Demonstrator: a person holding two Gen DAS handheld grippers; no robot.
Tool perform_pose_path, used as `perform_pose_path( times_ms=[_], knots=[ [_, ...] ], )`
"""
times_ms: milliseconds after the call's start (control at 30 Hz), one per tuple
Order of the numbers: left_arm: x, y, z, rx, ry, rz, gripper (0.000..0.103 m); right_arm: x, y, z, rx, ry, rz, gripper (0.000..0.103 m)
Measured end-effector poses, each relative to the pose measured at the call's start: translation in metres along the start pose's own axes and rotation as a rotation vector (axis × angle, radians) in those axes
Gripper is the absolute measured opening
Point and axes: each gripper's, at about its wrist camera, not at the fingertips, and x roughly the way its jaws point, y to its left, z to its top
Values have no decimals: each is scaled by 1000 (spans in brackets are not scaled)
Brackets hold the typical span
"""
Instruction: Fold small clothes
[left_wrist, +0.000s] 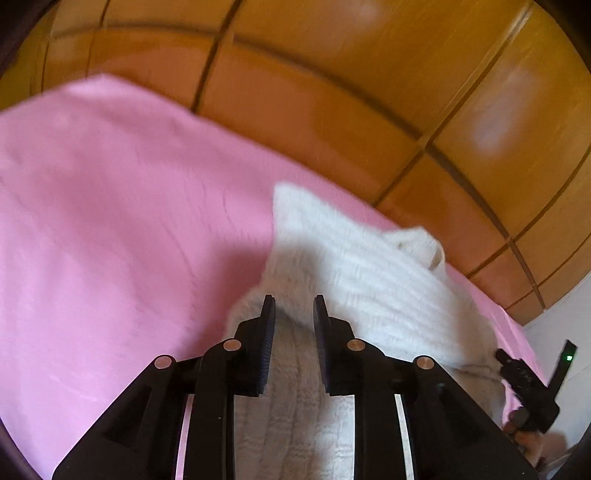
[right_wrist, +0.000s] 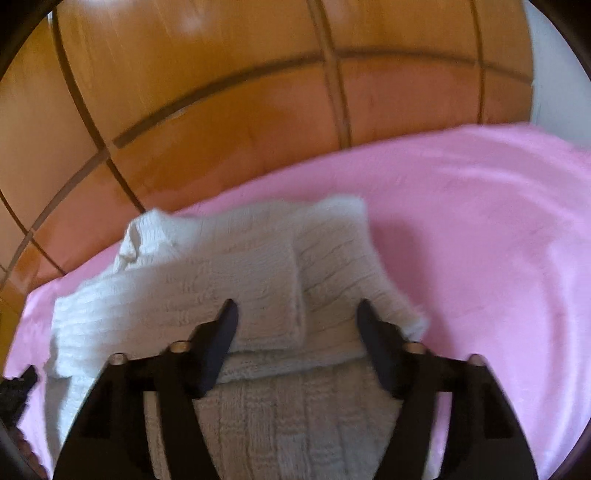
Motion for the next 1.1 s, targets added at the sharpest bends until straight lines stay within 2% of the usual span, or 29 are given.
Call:
perform_pose_path(
  times_ms=[100,167,233,300,400,433,467,500,600,700,733,800,867,1100],
  knots=[
    [-5,-22,12,97,-53,8,19,-8,21,2,-62,-16,50,75],
    [5,-40,18,166,-48,1,19,-4,38,2,-113,-7,71,75],
    [23,-50,24,184,-14,-14,20,5,57,1,-174,3,78,76],
    [50,-53,29,174,34,-23,52,20,69,0,-224,31,61,81],
    [81,-38,30,112,95,8,53,52,68,-5,-246,121,12,89],
    [101,-28,27,98,139,49,53,63,64,-7,-234,149,14,92],
    [105,-23,25,104,132,53,51,66,60,-8,-216,148,32,95],
    [104,-21,21,122,94,45,51,66,58,-8,-206,144,35,96],
    [100,-23,19,124,89,60,51,66,64,-12,-235,133,6,98],
    [87,-33,16,140,70,113,52,65,60,-11,-229,131,13,99],
    [78,-38,12,154,51,134,54,65,60,-11,-228,131,14,99],
    [61,-42,6,164,11,154,71,64,59,-12,-229,128,12,99],
    [41,-41,-4,154,-20,140,75,63,60,-12,-229,127,12,100],
    [-12,-46,-29,158,-71,120,75,55,61,-16,-230,116,-10,101]
  ],
)
